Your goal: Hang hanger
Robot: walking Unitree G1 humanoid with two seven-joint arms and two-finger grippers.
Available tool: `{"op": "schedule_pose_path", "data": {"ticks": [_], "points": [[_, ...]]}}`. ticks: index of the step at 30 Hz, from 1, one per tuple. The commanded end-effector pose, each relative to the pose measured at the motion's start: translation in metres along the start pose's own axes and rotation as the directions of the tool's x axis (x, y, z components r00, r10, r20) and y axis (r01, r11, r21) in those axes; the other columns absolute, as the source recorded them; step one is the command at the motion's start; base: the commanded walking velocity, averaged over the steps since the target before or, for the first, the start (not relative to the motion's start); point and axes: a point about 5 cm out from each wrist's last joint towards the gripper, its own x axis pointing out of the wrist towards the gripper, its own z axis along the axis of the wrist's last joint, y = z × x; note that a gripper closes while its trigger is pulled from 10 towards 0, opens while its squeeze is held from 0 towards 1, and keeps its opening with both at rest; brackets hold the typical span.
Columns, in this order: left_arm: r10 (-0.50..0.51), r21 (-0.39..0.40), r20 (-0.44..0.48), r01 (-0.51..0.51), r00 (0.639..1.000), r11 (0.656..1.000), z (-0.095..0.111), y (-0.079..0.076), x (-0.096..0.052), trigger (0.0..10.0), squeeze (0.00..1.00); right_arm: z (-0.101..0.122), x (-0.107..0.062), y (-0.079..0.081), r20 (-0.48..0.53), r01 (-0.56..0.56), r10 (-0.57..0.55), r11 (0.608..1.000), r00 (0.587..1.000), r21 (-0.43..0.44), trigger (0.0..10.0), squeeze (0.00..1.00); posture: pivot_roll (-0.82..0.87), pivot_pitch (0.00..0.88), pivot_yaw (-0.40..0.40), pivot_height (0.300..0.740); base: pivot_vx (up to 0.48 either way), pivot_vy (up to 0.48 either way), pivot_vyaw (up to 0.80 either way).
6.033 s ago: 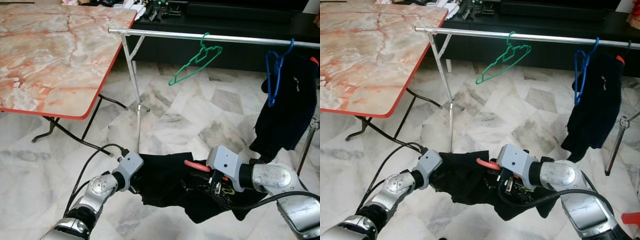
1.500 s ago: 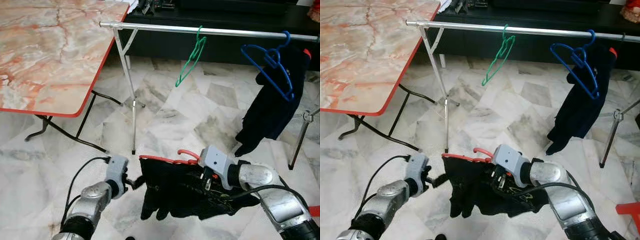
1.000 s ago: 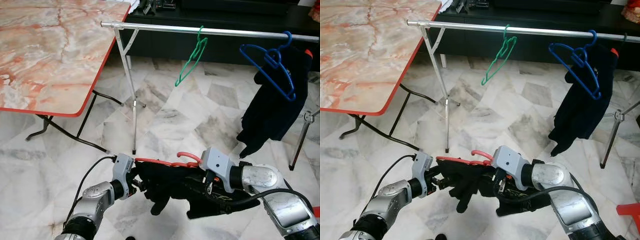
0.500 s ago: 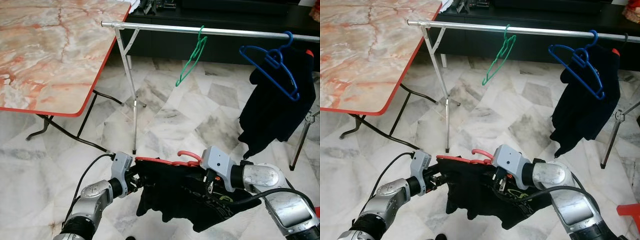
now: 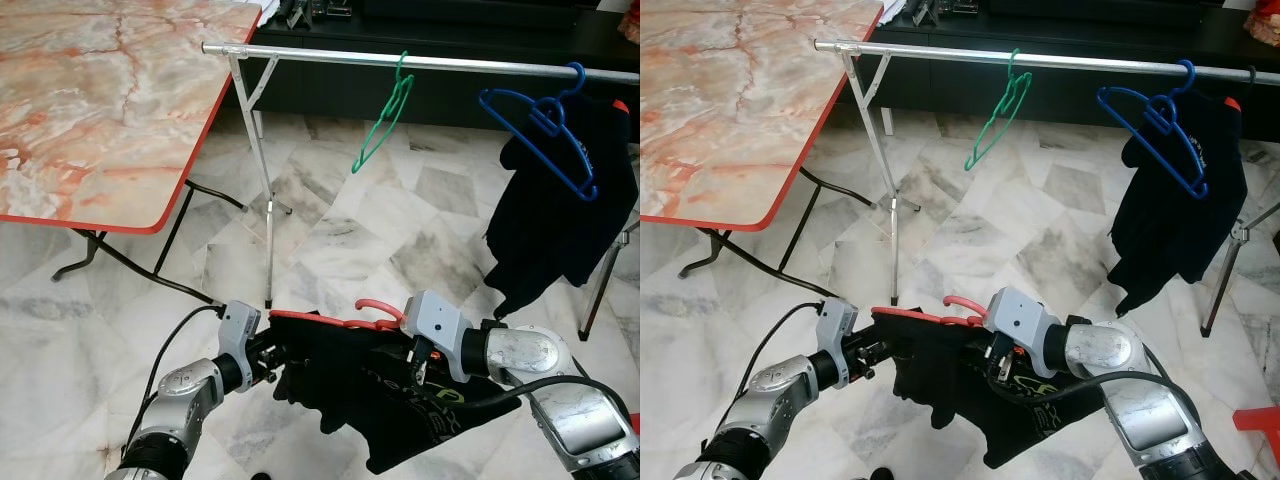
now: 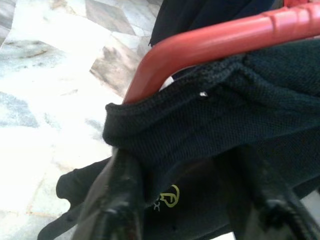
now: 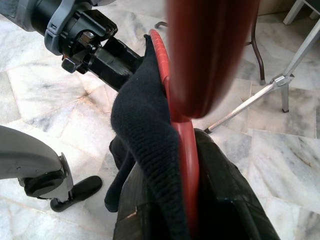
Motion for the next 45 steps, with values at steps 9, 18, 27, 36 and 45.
{"op": "schedule_pose_path", "data": {"ticks": [9,18,27,36,45], "points": [[-0.061,0.020,0.033,0.060,0.998,0.998,0.005,-0.009,0.005,0.0,0.00,0.003,0.000,0.004,0.011,-0.013,0.013,1.000,1.000,-0.011,10.0,0.00,-0.03,0.243,-0.021,0.740,0.000,0.000,0.00],[-0.069,0.025,0.035,0.069,0.997,0.997,0.005,-0.011,0.006,0.0,0.00,0.001,0.000,0.004,0.007,-0.013,0.013,1.000,1.000,-0.005,10.0,0.00,-0.03,0.243,-0.019,0.740,0.000,0.000,0.00],[-0.060,0.028,0.041,0.059,0.997,0.998,0.006,-0.011,0.004,0.0,0.00,-0.001,0.000,0.007,-0.002,-0.021,0.021,1.000,1.000,-0.001,10.0,0.00,-0.03,0.244,-0.018,0.740,0.000,0.000,0.00],[0.001,0.028,0.063,-0.003,0.998,1.000,0.010,-0.001,-0.004,0.0,0.00,-0.029,-0.006,0.002,-0.150,0.024,-0.020,0.999,0.989,0.023,10.0,0.00,-0.03,0.243,-0.018,0.740,0.000,0.000,0.00],[0.162,0.055,0.028,-0.163,0.986,0.985,0.005,0.018,-0.015,0.0,0.00,-0.065,-0.028,-0.013,-0.302,0.191,-0.150,0.975,0.942,0.110,10.0,0.00,-0.03,0.245,-0.023,0.740,0.000,0.000,0.00]]}}
